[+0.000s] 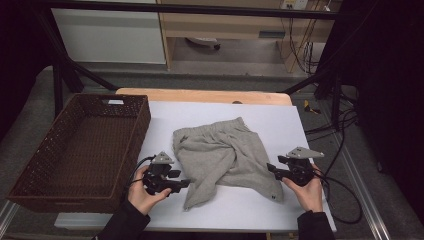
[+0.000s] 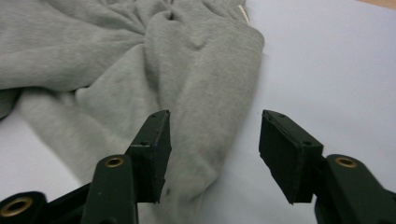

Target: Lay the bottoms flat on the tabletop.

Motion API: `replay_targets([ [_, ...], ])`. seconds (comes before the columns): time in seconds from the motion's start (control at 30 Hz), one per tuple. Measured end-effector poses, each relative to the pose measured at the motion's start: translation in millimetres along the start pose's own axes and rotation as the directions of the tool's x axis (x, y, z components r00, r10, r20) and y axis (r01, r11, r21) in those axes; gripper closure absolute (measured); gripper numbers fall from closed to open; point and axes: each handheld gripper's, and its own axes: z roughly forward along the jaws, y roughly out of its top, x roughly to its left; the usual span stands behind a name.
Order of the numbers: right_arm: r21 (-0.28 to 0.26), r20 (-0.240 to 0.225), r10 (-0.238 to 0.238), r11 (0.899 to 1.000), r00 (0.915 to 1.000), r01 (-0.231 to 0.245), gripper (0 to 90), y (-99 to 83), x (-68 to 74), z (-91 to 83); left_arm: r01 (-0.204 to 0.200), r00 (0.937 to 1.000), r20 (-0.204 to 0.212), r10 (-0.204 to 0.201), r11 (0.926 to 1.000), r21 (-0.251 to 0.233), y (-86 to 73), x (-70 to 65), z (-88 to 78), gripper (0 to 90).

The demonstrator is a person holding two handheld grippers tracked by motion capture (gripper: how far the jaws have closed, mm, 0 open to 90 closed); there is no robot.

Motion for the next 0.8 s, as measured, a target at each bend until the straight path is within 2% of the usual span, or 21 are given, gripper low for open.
replay_targets([
  [0.07,0.011,0.007,0.012,1.000,0.9999,-0.012,44.4,1.5,-6.3,11.1,0.025,0.9997,-0.004,-0.025,0.9997,0.008,3.5,4.3,11.3,43.3],
  [0.17,0.042,0.007,0.021,0.999,0.9998,-0.021,47.4,3.8,-13.3,28.3,0.025,0.9993,-0.029,-0.025,0.9995,0.017,7.6,9.7,26.5,43.9],
  [0.2,0.057,0.008,0.018,0.998,0.9998,-0.019,49.4,4.8,-14.4,33.4,0.037,0.9990,-0.027,-0.037,0.9992,0.016,8.3,11.0,30.4,46.1],
  [0.33,0.094,-0.001,0.026,0.995,0.9997,-0.026,56.4,7.3,-15.4,50.1,0.055,0.9984,-0.008,-0.055,0.9984,0.005,9.7,14.0,39.6,65.6],
  [0.43,0.111,0.005,0.038,0.993,0.9993,-0.038,61.5,5.8,-15.4,59.6,0.052,0.9985,-0.019,-0.052,0.9985,0.016,10.1,15.5,40.1,81.2],
  [0.5,0.117,-0.007,0.043,0.992,0.9990,-0.042,65.6,4.7,-15.3,63.5,0.050,0.9987,-0.013,-0.050,0.9985,0.020,10.7,17.7,36.5,83.3],
  [0.63,0.108,-0.031,0.053,0.993,0.9981,-0.050,83.7,6.3,-21.1,60.0,0.048,0.9981,-0.039,-0.048,0.9988,0.000,13.4,24.5,21.2,84.0],
  [0.67,0.106,-0.009,0.056,0.993,0.9984,-0.055,84.1,7.5,-22.0,58.8,0.043,0.9975,-0.056,-0.043,0.9991,-0.004,14.9,26.8,16.9,84.1],
  [0.7,0.115,0.026,0.035,0.993,0.9990,-0.038,84.4,8.4,-22.9,58.1,0.036,0.9965,-0.075,-0.036,0.9994,-0.004,16.8,29.1,12.6,84.1],
  [0.8,0.095,0.105,0.035,0.994,0.9938,-0.045,84.8,9.6,-28.7,54.9,0.039,0.9913,-0.124,-0.042,0.9989,-0.025,23.3,37.9,1.9,84.2],
])
